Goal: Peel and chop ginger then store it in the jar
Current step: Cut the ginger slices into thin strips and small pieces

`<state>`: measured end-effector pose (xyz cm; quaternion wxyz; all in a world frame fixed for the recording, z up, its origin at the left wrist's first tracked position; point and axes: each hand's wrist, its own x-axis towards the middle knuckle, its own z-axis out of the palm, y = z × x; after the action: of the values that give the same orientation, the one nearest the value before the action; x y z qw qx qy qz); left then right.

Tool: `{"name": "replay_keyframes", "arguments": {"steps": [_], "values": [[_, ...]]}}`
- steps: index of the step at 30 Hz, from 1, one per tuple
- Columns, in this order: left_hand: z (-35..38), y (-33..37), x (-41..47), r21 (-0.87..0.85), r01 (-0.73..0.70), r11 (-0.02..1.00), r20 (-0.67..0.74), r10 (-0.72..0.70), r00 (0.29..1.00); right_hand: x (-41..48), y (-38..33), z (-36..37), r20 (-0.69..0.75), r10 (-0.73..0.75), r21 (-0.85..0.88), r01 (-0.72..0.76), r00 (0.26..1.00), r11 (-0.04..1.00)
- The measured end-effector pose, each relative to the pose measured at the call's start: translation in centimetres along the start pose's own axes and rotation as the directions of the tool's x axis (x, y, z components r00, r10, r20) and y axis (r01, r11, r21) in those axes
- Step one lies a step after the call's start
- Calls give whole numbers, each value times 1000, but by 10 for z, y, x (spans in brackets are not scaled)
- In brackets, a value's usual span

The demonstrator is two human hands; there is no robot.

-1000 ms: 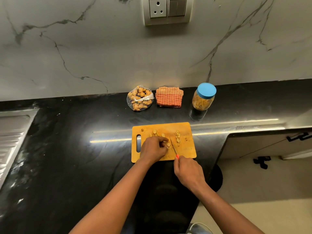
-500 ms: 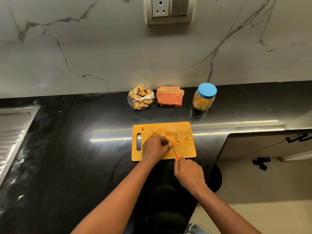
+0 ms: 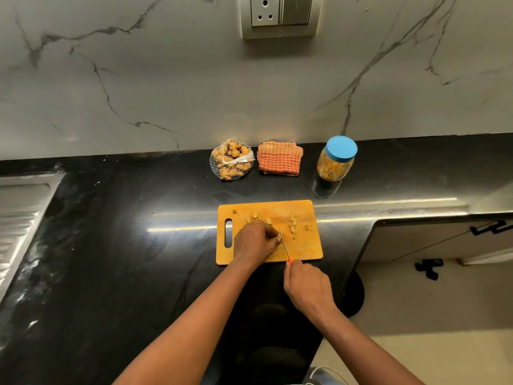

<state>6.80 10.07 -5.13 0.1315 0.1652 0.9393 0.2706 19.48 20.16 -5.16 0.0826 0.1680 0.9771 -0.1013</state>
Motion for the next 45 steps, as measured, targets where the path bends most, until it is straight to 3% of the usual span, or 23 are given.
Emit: {"name": "replay_keyframes", "arguments": {"steps": [12,28,45], "values": [[4,-2,0,-19,3,1000,-16,-4,1000,14,-1,-7,70,-16,39,13,997,999],[5,-5,-6,-76,-1,997,-33,-2,999,0,2,-4,26,0,75,-2,1000,997],[8,-8,-1,-126,33,992,-29,-37,999,2,5,0,11,-37,-1,37,999,999]]}}
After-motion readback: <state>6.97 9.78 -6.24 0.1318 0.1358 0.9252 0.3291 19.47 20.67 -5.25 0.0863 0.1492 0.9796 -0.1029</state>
